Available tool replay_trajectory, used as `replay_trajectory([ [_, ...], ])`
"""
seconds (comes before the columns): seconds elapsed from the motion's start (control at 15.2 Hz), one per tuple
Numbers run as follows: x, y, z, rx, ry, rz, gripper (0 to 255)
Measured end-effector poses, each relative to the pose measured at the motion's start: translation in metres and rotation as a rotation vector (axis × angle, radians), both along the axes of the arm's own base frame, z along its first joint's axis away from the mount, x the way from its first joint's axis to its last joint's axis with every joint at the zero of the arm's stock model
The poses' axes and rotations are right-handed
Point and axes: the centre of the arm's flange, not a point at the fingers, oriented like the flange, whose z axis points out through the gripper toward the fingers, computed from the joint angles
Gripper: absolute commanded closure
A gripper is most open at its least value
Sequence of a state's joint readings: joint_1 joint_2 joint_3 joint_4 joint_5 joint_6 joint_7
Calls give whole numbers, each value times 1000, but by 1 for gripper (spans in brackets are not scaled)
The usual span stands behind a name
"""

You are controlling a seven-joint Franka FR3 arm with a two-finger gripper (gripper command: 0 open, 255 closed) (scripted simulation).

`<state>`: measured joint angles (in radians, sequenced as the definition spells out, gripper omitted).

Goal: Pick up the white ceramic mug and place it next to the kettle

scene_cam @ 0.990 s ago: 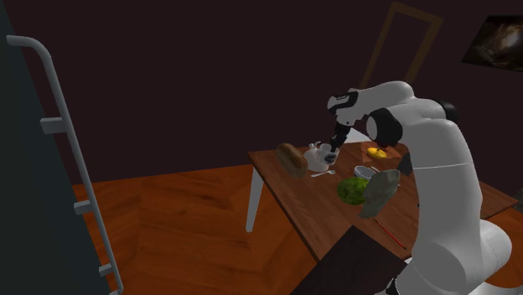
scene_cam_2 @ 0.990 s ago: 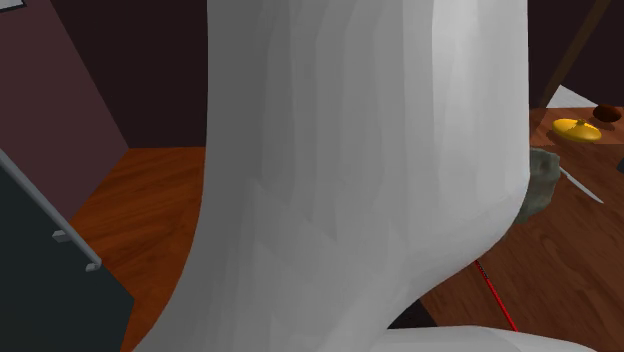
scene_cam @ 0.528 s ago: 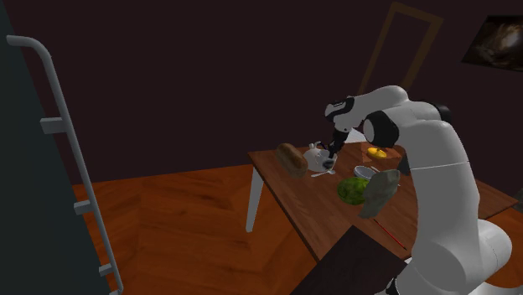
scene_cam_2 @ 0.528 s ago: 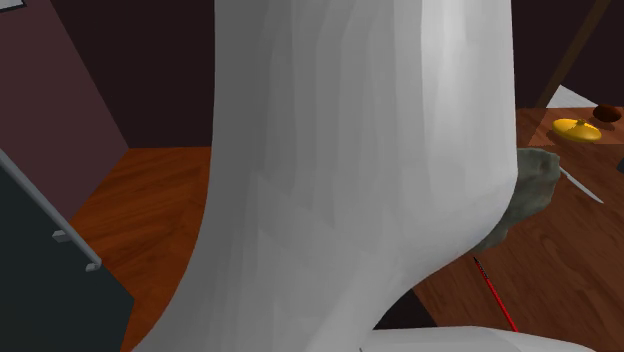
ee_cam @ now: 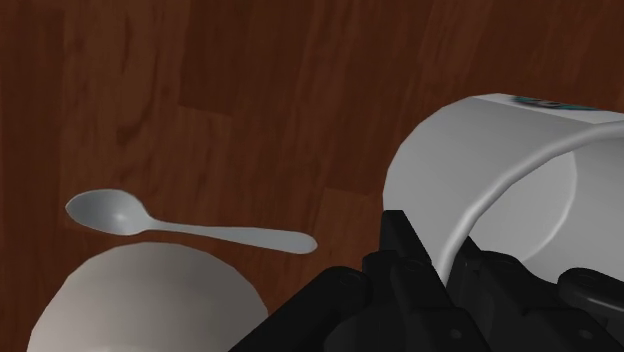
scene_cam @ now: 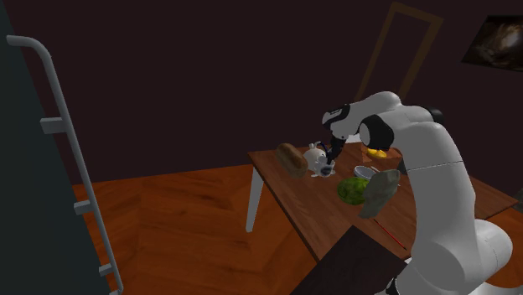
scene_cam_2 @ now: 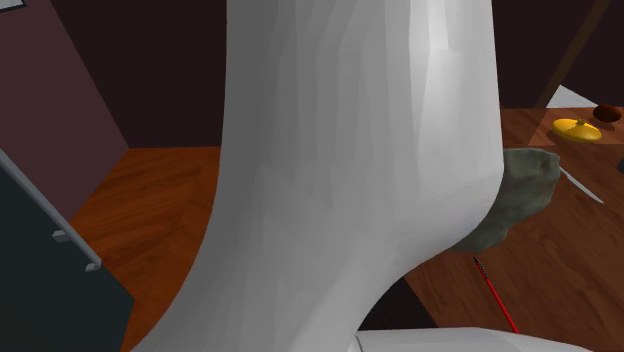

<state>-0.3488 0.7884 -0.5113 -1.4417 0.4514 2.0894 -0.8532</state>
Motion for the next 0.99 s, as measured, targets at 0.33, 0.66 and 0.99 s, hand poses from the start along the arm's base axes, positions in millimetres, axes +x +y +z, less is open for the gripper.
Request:
replay_trajectory([
  [0.33,0,0,-27,0,0,0,255],
  [0.66,0,0,-52,0,0,0,255],
  [0.99,0,-1,-80,0,0,0,255],
])
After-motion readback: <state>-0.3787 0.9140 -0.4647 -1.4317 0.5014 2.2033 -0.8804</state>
